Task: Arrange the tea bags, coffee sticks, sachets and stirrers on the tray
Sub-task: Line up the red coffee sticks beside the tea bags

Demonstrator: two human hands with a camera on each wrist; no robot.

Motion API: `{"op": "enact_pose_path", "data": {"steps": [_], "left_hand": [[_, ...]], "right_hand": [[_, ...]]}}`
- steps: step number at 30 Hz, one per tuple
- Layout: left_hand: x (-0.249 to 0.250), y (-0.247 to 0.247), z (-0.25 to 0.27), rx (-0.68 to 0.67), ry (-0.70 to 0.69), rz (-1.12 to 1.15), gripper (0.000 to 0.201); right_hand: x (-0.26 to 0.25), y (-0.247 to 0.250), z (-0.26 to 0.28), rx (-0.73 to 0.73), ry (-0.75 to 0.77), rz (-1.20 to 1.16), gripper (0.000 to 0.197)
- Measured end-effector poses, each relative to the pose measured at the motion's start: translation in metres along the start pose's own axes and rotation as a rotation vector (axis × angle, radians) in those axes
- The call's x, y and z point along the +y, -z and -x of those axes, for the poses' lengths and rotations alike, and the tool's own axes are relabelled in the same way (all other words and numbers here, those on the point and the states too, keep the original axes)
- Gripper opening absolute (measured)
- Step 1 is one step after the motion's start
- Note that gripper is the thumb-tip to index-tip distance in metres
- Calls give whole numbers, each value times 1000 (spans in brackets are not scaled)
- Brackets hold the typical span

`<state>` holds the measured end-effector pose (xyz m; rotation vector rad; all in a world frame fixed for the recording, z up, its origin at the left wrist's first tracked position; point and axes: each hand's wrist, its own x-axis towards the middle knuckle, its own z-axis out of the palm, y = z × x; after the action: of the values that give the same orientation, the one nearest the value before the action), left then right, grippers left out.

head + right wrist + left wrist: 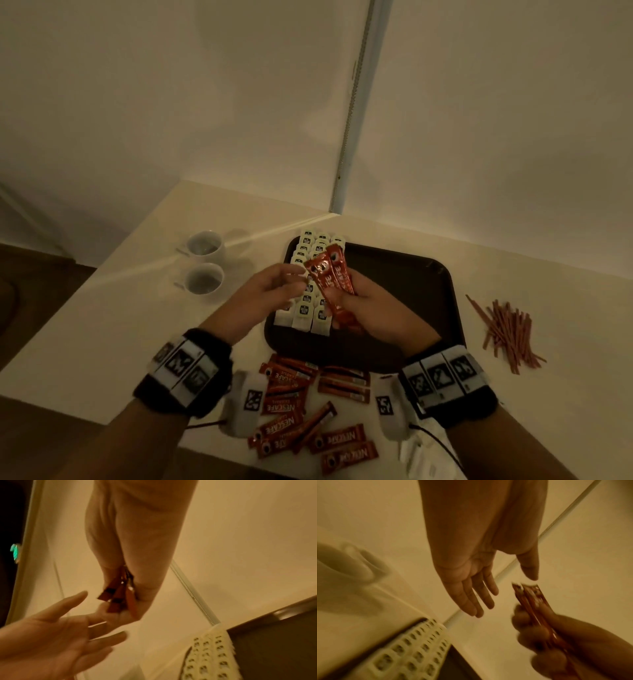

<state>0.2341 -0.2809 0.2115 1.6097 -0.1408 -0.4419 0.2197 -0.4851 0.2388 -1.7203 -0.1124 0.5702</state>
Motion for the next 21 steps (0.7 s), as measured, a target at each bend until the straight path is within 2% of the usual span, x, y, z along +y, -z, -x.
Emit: {"op": "enact_pose_path", "data": {"steps": [2, 6, 13, 19, 21], "left_hand": [[11, -19, -20, -84, -5, 164, 50], [32, -43, -40, -150, 14, 457, 28], [46, -56, -63, -139, -25, 394, 32], [39, -61, -76, -63, 21, 402, 22], [39, -64, -80, -26, 24, 486, 20]], "right_hand": [[-14, -3, -6, -19, 34, -148, 16], [-27, -1, -14, -32, 37, -336, 7], [-33, 20, -22, -4, -21, -452, 21], [-28, 31, -28, 30, -97, -388, 26], [-26, 35, -29, 51, -116, -375, 44]]}}
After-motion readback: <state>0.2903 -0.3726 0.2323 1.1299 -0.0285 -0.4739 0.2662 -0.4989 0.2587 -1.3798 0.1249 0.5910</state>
